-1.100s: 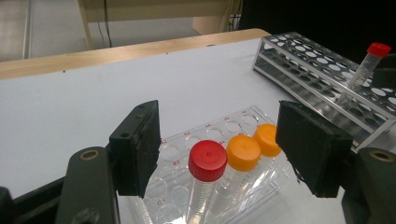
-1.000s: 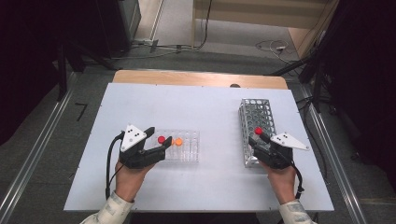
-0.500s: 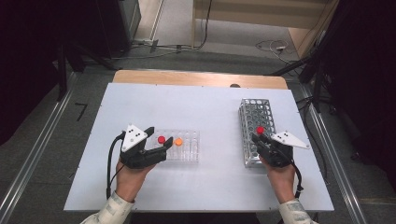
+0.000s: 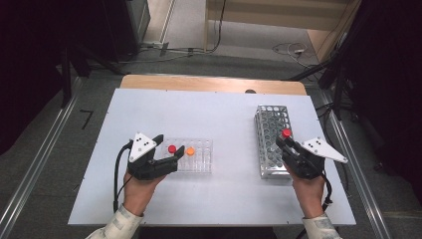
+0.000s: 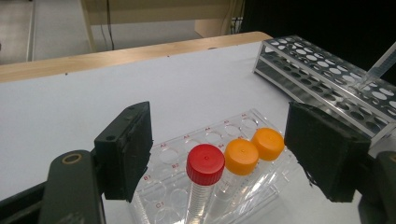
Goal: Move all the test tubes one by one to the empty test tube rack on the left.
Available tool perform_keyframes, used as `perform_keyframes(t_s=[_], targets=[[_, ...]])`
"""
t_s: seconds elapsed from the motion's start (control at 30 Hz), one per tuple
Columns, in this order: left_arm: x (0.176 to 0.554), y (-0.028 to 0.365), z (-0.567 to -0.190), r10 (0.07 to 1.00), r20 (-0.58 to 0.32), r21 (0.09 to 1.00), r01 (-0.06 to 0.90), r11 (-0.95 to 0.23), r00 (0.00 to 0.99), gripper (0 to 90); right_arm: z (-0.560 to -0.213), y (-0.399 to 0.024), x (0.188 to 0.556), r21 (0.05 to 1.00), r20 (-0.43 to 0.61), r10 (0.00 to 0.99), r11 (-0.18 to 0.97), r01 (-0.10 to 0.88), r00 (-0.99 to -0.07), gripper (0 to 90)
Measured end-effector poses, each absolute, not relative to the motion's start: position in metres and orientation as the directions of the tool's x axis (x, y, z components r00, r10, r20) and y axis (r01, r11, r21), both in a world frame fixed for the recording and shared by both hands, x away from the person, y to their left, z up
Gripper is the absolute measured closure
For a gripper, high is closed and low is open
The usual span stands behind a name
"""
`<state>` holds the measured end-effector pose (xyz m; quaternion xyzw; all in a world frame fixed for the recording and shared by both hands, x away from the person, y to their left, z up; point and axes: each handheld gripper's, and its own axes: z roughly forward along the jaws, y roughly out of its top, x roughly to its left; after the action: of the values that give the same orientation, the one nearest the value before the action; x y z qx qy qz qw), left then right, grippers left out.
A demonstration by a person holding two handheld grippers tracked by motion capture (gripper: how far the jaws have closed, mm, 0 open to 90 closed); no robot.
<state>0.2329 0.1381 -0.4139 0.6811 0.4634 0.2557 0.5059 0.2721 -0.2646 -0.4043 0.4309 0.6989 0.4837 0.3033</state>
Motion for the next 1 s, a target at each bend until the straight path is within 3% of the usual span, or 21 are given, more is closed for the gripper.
perform_keyframes(t_s=[0.4, 1.0], targets=[[0.227, 0.135, -0.406, 0.882, -0.128, 0.935, 0.353, -0.047, 0.454, 21.9, -0.399, -0.246, 0.256, 0.933, 0.004, 0.839, 0.193, 0.304, -0.545, 71.6], [0.222, 0.102, -0.406, 0.828, -0.115, 0.934, 0.343, -0.097, 0.549, 24.1, -0.422, -0.196, 0.246, 0.901, 0.017, 0.74, 0.28, 0.331, -0.673, 71.6]])
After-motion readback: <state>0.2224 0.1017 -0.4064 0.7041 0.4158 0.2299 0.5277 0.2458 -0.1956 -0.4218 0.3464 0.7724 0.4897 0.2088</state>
